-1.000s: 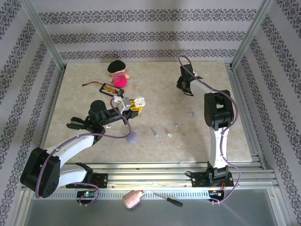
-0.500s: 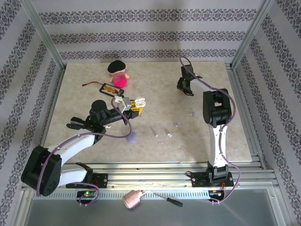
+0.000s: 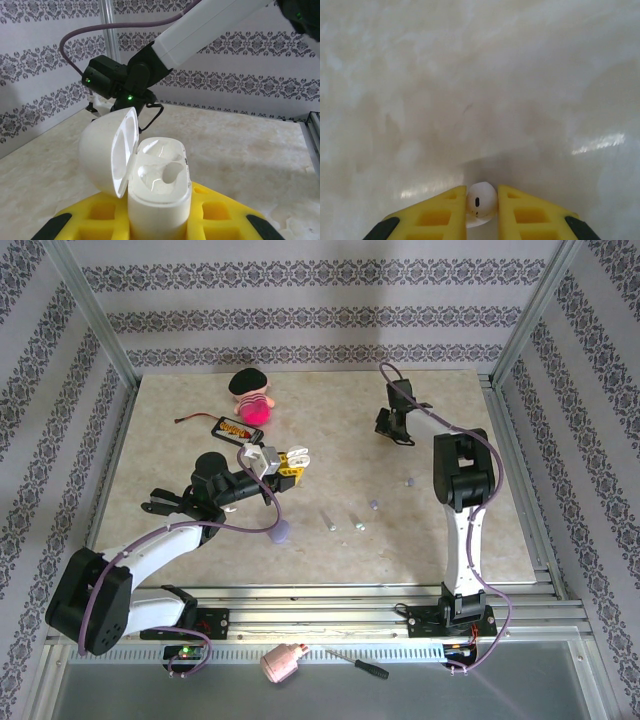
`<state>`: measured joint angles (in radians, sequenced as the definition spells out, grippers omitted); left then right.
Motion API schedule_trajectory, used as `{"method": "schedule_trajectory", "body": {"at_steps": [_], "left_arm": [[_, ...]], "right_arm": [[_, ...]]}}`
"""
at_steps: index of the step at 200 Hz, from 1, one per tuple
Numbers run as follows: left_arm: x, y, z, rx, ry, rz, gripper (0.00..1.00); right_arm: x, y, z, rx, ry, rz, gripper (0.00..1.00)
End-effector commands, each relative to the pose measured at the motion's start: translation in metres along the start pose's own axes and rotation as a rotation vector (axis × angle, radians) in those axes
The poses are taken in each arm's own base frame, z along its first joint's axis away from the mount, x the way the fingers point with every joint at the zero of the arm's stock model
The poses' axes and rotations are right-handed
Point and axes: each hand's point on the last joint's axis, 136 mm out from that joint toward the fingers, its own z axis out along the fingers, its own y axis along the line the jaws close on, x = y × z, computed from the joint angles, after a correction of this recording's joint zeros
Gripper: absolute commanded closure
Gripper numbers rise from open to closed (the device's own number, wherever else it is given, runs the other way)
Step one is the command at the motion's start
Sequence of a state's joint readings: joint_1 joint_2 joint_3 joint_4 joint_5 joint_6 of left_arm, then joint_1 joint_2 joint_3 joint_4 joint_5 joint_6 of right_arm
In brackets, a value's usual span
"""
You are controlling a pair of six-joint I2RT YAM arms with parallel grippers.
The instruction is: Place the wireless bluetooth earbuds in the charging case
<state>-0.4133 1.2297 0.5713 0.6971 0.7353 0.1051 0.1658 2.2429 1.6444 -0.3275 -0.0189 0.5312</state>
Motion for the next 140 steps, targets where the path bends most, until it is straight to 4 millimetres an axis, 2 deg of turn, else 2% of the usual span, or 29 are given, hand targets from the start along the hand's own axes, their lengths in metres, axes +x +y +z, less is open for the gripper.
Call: {"method": "schedule_trajectory", "body": {"at_steps": [1,28,49,82,100,120,140], "left_arm": [[-0.004,-0.004,0.001,0.000,-0.023,0.042,1.00],[-0.002,-0.004,-0.001,-0.009,-0.018,0.039,1.00],[0.002,-0.007,-0.001,0.000,-0.010,0.022,1.00],[0.006,-0.009,-0.001,0.009,-0.015,0.009,1.00],[0.016,-0.007,-0.001,-0.008,0.000,0.019,1.00],[0.023,-0.005,-0.001,-0.021,0.014,0.019,1.00],[0.024,-0.005,-0.001,-0.026,0.019,0.021,1.00]], "right_arm": [[0.040,0.019,-0.023,-0.067,0.111,-0.154,0.82],[0.084,0.023,-0.040,-0.107,0.206,-0.254,0.82],[0.120,0.019,-0.056,-0.112,0.259,-0.316,0.82],[0.165,0.013,-0.078,-0.088,0.321,-0.440,0.80],[0.176,0.006,-0.084,-0.052,0.338,-0.498,0.79],[0.173,0.000,-0.082,0.002,0.333,-0.526,0.77],[0.165,0.010,-0.090,0.000,0.313,-0.511,0.72]]}}
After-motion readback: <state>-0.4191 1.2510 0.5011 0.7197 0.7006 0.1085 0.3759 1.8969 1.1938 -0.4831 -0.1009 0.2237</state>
